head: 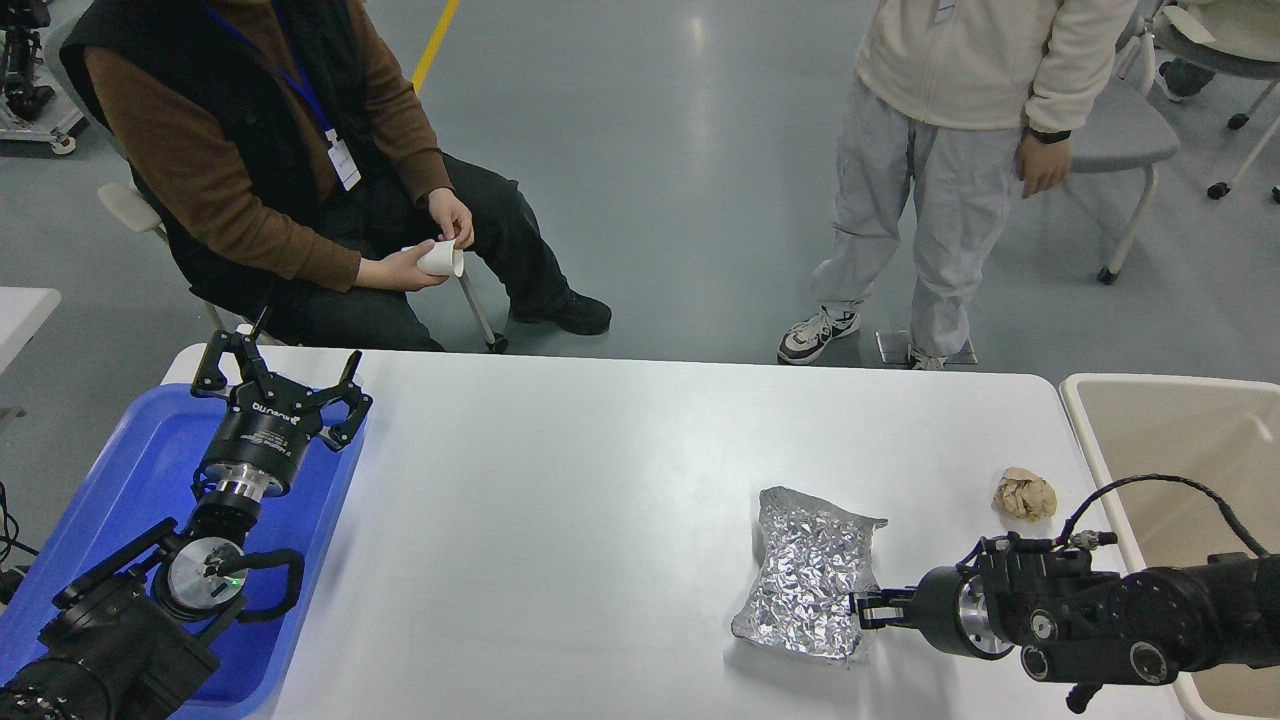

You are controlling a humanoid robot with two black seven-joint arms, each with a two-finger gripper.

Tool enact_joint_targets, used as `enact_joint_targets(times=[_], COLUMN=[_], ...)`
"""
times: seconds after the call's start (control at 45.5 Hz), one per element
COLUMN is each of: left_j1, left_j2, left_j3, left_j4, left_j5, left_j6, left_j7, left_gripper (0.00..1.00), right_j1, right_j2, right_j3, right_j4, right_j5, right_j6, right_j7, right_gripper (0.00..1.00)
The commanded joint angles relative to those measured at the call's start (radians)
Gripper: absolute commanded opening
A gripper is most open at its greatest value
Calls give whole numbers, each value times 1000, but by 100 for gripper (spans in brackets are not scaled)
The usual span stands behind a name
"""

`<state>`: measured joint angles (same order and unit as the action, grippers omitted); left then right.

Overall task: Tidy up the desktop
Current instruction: 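Close the right gripper on the silver foil bag, then lift the foil bag and carry it over the beige bin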

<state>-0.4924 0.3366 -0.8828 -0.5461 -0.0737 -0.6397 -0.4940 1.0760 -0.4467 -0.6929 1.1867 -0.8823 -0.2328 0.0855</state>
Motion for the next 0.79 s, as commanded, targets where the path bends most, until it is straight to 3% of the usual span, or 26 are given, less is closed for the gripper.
enact_joint_targets(times=[0.0,0.418,0.77], left_j1=[0,0,0], left_j2=[1,-1,-1], left_j3=[-1,1,1], left_j4=[0,0,0], left_j5=[0,0,0], left_j6=[0,0,0], left_j7=[0,0,0], left_gripper=[100,100,100], right_j1=[4,76,349], right_j2=[-6,-46,-118], right_j3=[3,36,67], right_j4=[1,30,221], right_j5=[2,11,127], right_j6=[-5,-14,1], right_j7=[5,20,23], right_gripper=[0,0,0])
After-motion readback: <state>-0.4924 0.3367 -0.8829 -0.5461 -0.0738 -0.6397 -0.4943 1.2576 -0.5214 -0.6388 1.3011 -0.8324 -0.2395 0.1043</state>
